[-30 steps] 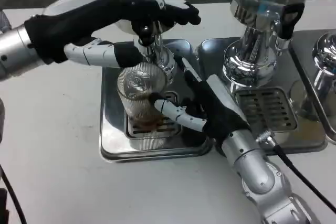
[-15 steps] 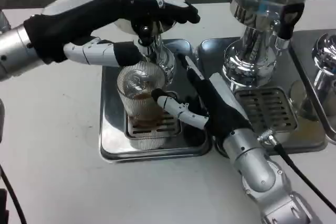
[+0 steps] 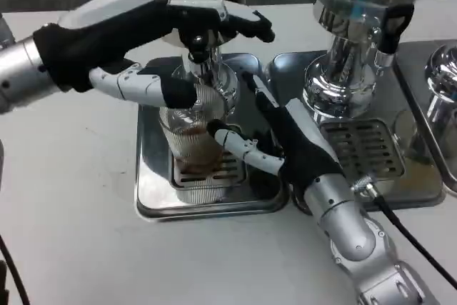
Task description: Grasp the cup under the faucet to collect the drink, then remove the cup.
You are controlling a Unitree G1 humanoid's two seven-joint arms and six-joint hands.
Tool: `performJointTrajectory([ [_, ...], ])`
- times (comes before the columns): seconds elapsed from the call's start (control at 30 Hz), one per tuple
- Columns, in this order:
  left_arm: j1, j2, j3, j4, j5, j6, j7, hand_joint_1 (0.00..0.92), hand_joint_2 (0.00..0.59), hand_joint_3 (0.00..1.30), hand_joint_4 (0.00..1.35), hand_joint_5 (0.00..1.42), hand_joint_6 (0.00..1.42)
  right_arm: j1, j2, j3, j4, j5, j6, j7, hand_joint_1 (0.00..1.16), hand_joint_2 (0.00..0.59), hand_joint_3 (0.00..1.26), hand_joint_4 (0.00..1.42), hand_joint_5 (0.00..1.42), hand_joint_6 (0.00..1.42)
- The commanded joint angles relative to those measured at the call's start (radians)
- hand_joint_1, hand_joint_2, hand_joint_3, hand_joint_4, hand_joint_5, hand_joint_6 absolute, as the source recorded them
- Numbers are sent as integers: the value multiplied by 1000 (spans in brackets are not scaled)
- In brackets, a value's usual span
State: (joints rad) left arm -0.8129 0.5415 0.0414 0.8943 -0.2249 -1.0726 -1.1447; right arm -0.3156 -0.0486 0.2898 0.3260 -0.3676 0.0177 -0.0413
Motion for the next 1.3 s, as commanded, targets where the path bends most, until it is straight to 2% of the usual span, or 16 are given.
performJointTrajectory([
  [0.03, 23, 18, -28, -1, 41, -45, 21, 0, 92, 294, 190, 228, 292, 0, -1, -9, -14, -1, -11, -13, 404, 235, 0, 0, 0, 0],
  [0.63, 22, 27, -28, 13, 49, -75, 84, 0, 92, 294, 190, 228, 292, 6, 1, -15, -19, -2, -11, -21, 404, 235, 0, 0, 0, 0],
  [0.97, 15, 10, 50, 20, -33, -79, 171, 0, 95, 252, 169, 228, 291, 14, 0, -19, -31, 1, -11, -31, 392, 241, 0, 0, 0, 0],
  [1.3, 21, 27, 117, 17, -74, -20, 210, 0, 97, 251, 159, 218, 293, 12, 1, -23, -28, 5, -14, -31, 387, 242, 0, 0, 0, 0],
])
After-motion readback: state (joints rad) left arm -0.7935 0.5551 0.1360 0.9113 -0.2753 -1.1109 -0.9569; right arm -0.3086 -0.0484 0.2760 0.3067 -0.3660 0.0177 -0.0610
